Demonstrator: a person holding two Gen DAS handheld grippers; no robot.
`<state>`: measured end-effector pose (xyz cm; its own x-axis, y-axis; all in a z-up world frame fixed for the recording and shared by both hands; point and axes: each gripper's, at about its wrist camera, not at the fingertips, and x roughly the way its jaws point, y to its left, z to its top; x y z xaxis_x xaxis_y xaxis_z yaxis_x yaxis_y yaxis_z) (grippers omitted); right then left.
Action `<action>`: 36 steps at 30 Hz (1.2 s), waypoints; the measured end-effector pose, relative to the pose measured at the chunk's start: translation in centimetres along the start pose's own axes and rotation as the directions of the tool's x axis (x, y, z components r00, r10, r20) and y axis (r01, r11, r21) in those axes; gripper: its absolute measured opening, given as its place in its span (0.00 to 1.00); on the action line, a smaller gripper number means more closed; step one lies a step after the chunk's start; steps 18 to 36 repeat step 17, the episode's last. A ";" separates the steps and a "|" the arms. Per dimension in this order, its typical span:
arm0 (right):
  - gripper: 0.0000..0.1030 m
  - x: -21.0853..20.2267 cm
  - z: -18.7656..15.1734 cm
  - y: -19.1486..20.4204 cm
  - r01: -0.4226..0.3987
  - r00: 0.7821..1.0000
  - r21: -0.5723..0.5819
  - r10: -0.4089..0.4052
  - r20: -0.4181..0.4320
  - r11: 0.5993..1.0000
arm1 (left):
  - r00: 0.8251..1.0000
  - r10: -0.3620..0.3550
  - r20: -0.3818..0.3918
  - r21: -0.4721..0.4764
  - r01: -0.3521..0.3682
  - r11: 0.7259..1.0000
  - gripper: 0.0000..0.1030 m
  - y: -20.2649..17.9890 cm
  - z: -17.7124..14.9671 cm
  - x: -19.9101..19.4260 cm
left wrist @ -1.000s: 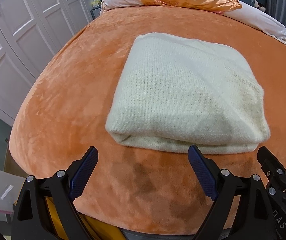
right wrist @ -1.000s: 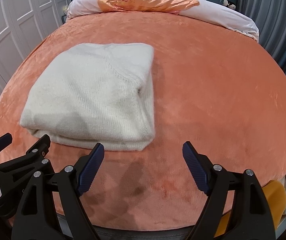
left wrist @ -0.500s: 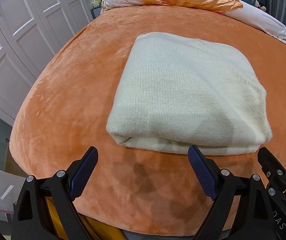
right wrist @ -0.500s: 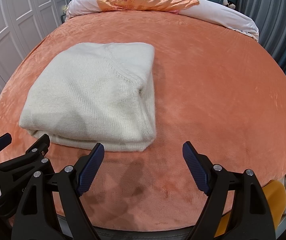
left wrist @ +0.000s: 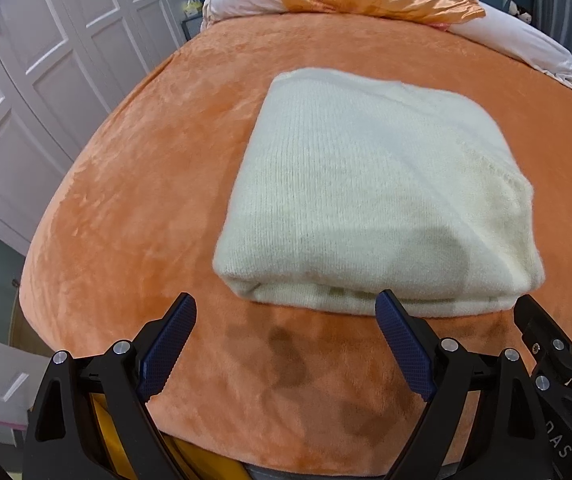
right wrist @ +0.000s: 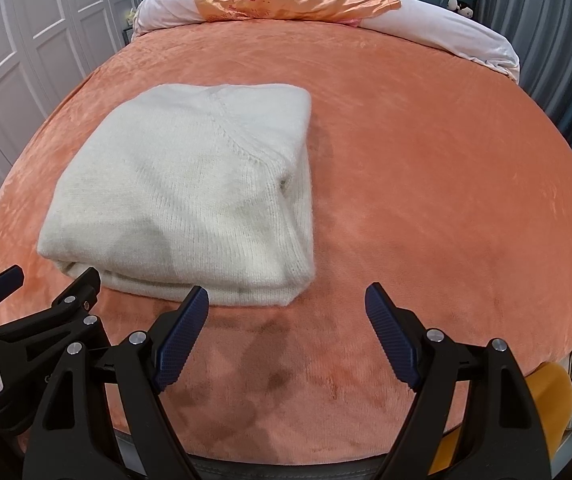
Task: Fold small clothes
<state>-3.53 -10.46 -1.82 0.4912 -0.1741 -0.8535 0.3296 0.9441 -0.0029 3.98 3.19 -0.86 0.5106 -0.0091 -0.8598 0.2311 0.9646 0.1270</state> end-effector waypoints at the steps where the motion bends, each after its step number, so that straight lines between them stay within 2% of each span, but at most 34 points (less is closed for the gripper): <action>1: 0.76 0.0 0.0 0.0 -0.002 1.000 0.002 0.002 -0.001 1.000 | 1.000 -0.001 0.003 0.002 0.001 1.000 0.86 0.0 0.1 0.0; 4: 0.76 0.1 0.1 0.0 -0.001 1.000 0.000 0.001 -0.004 1.000 | 1.000 -0.007 -0.018 0.010 0.007 1.000 0.86 -0.2 0.4 0.3; 8: 0.76 0.1 0.3 0.0 0.004 1.000 0.003 -0.004 -0.001 1.000 | 1.000 0.013 0.002 0.019 -0.013 1.000 0.85 -0.5 0.7 -0.1; 17: 0.76 0.2 0.8 0.0 0.004 1.000 0.015 -0.003 -0.009 1.000 | 0.999 0.037 -0.024 0.012 -0.036 0.999 0.85 -0.7 1.4 0.3; 36: 0.76 0.2 0.8 0.0 0.004 1.000 0.015 -0.003 -0.009 1.000 | 0.999 0.037 -0.024 0.012 -0.036 0.999 0.85 -0.7 1.4 0.3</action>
